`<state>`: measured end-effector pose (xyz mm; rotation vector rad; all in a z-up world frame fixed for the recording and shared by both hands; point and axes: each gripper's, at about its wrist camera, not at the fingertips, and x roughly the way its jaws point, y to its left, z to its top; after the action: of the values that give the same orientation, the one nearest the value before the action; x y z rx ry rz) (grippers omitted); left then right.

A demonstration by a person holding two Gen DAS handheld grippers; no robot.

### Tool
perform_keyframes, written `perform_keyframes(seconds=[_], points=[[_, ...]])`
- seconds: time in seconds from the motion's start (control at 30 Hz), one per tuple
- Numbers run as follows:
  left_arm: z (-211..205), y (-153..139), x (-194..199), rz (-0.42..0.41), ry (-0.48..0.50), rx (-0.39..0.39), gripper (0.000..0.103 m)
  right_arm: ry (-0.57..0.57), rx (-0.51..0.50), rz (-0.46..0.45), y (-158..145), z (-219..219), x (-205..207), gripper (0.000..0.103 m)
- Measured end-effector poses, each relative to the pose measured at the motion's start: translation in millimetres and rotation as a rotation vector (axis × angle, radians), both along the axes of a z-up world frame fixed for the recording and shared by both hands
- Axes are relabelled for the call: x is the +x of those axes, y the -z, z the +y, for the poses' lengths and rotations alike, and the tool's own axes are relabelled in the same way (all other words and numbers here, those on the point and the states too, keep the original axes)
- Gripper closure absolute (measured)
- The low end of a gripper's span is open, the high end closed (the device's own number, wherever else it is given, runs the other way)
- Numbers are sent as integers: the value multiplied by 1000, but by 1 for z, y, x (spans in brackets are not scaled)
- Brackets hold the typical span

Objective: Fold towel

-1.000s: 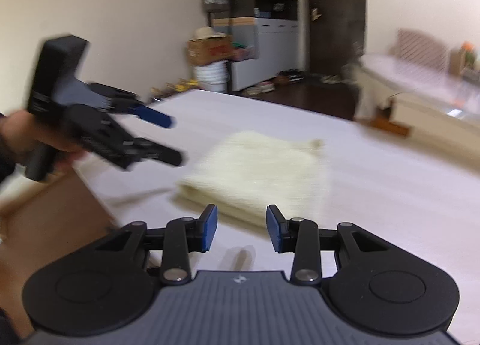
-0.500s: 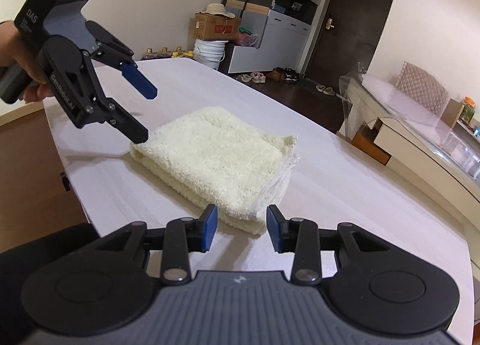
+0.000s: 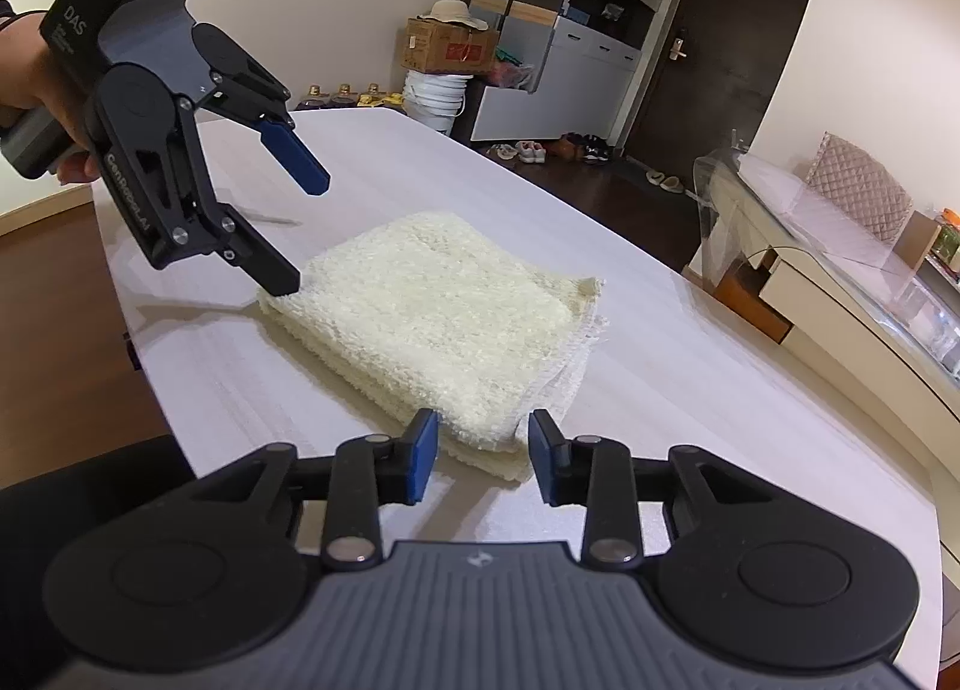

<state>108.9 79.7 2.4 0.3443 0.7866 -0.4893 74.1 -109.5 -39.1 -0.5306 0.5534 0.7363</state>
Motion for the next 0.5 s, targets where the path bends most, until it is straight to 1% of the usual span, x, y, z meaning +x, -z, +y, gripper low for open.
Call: perform_keyframes(seconds=[0.03, 0.07, 0.2, 0.27, 0.33, 0.37, 0.43, 0.5], points=[[0, 0, 0, -1, 0, 2, 12, -1, -1, 2, 0, 0, 0, 73], [0, 0, 0, -2, -1, 3, 12, -2, -2, 3, 1, 0, 0, 77], [1, -3, -4, -14, 1, 8, 12, 1, 12, 16, 1, -2, 2, 85], [3, -7, -12, -36, 17, 10, 12, 2, 22, 23, -1, -4, 3, 85], [7, -10, -25, -66, 65, -2, 12, -5, 18, 20, -2, -4, 3, 84], [7, -11, -29, -75, 86, -7, 12, -14, 5, 8, -2, -4, 1, 81], [8, -11, -37, -88, 118, -5, 13, -41, -43, -45, 0, -1, -5, 81], [4, -9, -45, -92, 155, 21, 13, -85, -119, -122, 3, 3, -13, 81]])
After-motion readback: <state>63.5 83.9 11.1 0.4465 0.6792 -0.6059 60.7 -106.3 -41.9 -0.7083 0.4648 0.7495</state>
